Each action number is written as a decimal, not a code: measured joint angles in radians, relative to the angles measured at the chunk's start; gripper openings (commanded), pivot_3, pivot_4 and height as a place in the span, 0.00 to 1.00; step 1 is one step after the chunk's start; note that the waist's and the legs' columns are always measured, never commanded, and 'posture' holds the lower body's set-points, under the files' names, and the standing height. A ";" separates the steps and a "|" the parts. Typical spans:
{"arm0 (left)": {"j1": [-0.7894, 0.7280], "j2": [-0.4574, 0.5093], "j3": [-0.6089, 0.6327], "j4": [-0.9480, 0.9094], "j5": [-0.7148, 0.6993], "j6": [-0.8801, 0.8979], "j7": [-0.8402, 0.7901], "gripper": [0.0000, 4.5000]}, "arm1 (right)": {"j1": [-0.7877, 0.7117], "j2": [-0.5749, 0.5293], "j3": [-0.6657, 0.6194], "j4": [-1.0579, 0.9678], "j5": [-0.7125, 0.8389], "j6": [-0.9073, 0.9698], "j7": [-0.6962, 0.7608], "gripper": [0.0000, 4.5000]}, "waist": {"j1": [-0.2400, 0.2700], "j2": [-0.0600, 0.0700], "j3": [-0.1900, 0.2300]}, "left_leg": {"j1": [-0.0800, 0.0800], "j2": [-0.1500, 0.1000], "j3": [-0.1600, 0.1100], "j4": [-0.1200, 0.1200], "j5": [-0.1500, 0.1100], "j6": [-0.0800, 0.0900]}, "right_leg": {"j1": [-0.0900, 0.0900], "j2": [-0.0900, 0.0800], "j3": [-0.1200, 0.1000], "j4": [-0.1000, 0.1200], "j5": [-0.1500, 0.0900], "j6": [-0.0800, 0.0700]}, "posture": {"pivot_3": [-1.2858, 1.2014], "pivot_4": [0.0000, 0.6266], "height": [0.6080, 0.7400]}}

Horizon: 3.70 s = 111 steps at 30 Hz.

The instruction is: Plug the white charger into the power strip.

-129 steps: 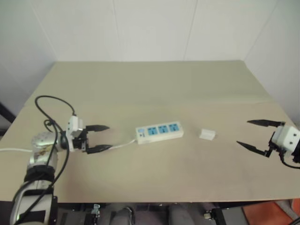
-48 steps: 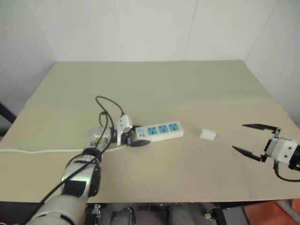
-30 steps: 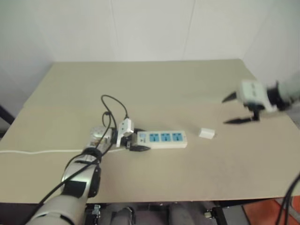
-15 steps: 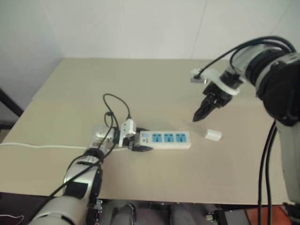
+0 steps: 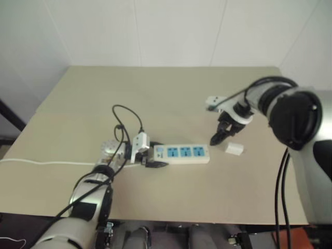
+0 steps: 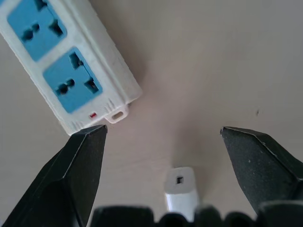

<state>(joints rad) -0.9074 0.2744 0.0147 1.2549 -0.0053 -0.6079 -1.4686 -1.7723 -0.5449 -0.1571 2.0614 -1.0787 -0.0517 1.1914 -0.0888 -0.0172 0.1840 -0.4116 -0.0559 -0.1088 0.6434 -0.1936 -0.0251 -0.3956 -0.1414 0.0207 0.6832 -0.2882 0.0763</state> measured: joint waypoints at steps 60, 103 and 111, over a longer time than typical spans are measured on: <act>0.011 0.010 -0.001 0.001 0.000 0.001 -0.008 0.74 | -0.101 -0.102 -0.069 -0.001 0.199 -0.045 -0.038 0.25 | -0.019 -0.005 -0.004 | 0.007 0.001 0.000 -0.002 0.000 0.001 | 0.008 0.000 -0.001 -0.004 0.000 0.000 | 0.52 0.24 1.00; 0.014 0.001 -0.019 -0.028 -0.027 0.031 -0.121 0.74 | 0.528 0.103 -0.840 0.009 0.430 -0.768 0.264 0.25 | -0.035 -0.013 -0.008 | 0.004 0.000 0.001 -0.002 -0.001 0.003 | 0.014 -0.002 -0.004 -0.018 0.000 0.000 | 0.52 0.24 1.00; 0.014 0.000 -0.021 -0.031 -0.027 0.044 -0.120 0.74 | 0.561 0.146 -0.835 0.009 0.403 -0.768 0.221 0.25 | -0.035 -0.013 -0.008 | 0.004 -0.001 0.001 -0.002 -0.001 0.003 | 0.014 -0.002 -0.004 -0.018 0.000 0.000 | 0.52 0.24 1.00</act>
<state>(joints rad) -0.8933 0.2748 -0.0062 1.2240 -0.0325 -0.5637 -1.5890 -1.2111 -0.3984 -0.9917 2.0707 -0.6752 -0.8192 1.4127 -0.1235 -0.0303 0.1758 -0.4076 -0.0564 -0.1080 0.6413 -0.1949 -0.0223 -0.3814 -0.1436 0.0168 0.6648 -0.2880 0.0768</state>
